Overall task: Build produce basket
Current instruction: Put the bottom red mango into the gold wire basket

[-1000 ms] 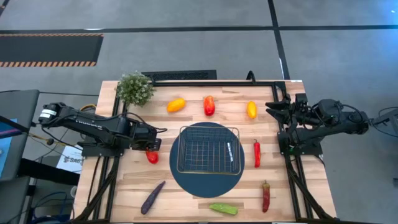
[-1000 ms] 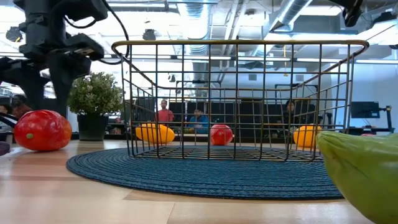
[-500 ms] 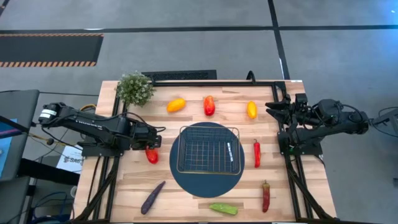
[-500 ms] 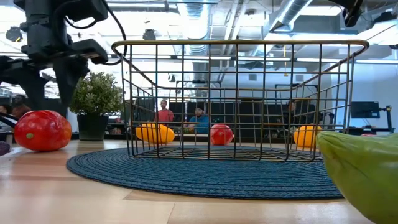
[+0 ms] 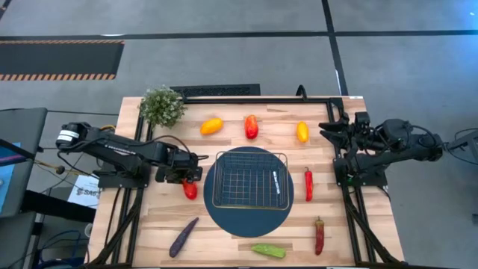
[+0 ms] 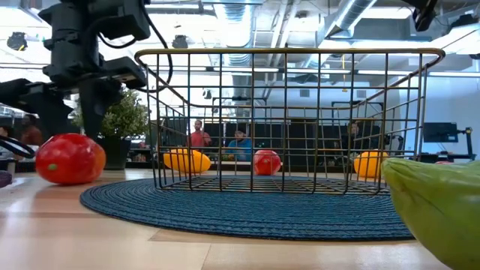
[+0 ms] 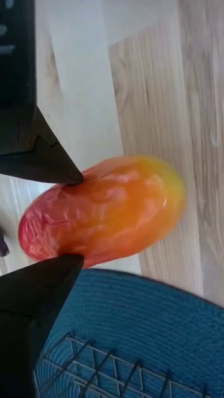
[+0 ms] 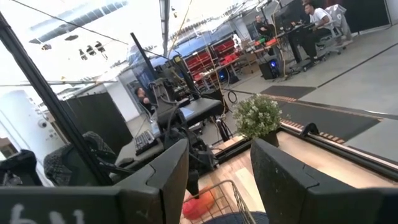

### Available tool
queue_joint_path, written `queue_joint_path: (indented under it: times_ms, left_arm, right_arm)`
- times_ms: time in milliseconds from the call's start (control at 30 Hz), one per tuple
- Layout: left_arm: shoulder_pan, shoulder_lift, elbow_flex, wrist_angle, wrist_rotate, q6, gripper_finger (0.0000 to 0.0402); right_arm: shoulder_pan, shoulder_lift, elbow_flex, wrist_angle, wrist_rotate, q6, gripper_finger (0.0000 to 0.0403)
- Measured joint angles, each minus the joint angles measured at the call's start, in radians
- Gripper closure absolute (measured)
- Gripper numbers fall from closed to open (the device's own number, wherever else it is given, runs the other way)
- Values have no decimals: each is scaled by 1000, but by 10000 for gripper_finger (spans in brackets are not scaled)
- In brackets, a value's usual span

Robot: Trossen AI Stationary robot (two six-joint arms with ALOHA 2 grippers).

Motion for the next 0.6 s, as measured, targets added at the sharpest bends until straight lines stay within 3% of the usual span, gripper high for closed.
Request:
queue_joint_path:
  times_ms: [233, 467, 600]
  left_arm:
    - [7, 2, -1, -8, -6, 1, 232]
    - [7, 2, -1, -13, -16, 23, 367]
    - [7, -2, -1, -16, -25, 24, 374]
  right_arm:
    - [0, 0, 0, 10, -1, -3, 209]
    - [0, 0, 0, 10, -1, -3, 210]
    - [0, 0, 0, 13, 0, -3, 211]
